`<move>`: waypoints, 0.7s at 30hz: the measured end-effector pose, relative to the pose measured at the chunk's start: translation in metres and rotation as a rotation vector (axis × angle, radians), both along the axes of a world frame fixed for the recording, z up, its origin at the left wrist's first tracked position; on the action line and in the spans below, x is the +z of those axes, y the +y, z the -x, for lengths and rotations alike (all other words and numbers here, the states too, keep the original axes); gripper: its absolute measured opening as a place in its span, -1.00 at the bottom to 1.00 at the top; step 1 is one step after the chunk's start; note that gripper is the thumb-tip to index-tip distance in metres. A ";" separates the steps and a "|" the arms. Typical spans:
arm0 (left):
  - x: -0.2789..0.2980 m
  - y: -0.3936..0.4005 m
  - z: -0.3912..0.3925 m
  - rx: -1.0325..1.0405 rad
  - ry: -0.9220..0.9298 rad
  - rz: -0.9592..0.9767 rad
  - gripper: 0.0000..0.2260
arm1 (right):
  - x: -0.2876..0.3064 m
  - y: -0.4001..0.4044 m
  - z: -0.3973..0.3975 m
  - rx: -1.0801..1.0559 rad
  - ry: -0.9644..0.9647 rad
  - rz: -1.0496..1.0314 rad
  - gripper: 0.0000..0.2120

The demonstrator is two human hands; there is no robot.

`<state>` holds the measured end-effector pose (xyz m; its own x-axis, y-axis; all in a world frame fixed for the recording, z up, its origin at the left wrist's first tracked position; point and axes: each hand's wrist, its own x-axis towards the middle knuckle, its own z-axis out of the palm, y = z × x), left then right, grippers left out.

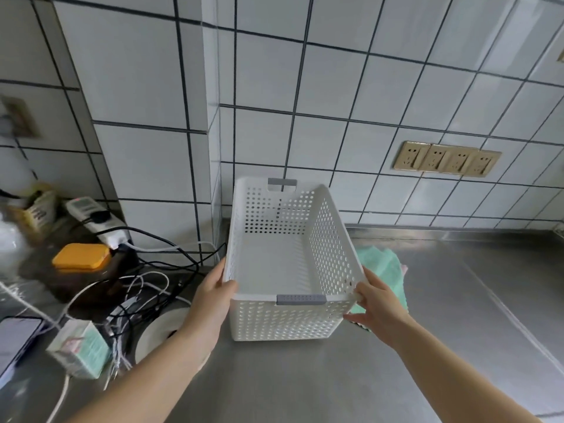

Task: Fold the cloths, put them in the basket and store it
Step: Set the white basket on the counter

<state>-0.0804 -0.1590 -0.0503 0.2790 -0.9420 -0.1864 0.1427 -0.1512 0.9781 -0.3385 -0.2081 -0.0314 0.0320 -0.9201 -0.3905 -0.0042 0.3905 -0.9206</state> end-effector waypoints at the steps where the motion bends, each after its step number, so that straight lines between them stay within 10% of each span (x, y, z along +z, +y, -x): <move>1: 0.000 0.001 0.000 0.005 0.006 -0.001 -0.46 | -0.001 -0.001 -0.001 0.012 0.003 -0.001 -0.45; 21: -0.014 -0.030 -0.019 0.171 0.031 -0.076 -0.48 | -0.021 -0.042 -0.021 0.121 0.004 -0.039 -0.49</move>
